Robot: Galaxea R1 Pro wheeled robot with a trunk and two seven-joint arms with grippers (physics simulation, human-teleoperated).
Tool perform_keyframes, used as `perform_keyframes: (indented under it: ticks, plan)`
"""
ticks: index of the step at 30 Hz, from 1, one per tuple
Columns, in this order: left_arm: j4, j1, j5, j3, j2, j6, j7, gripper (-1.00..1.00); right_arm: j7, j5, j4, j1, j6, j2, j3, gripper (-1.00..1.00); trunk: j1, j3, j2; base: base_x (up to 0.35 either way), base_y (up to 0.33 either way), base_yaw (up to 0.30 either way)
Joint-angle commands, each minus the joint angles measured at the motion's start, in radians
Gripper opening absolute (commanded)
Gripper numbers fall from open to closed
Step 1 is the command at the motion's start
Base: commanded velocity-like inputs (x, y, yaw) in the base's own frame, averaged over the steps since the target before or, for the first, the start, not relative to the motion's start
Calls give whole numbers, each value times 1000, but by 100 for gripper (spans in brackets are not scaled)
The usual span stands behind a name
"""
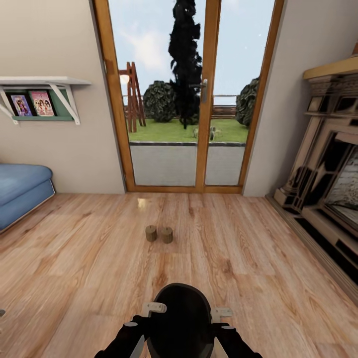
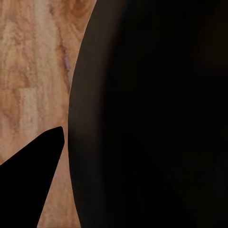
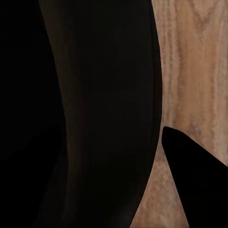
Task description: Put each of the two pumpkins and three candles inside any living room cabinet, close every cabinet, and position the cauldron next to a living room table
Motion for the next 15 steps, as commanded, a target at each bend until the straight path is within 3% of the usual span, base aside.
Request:
perform_keyframes:
  ticks: [1,15]
  plan:
    - [-1,0,-10,-5,1,6,11,-100,-8,-34,-2,-1,2,0,12,-100,0,-1,-1,-85,0,131]
    - [-1,0,-10,-5,0,6,11,-100,-8,-34,-2,-1,2,0,12,-100,0,-1,-1,-202,0,266]
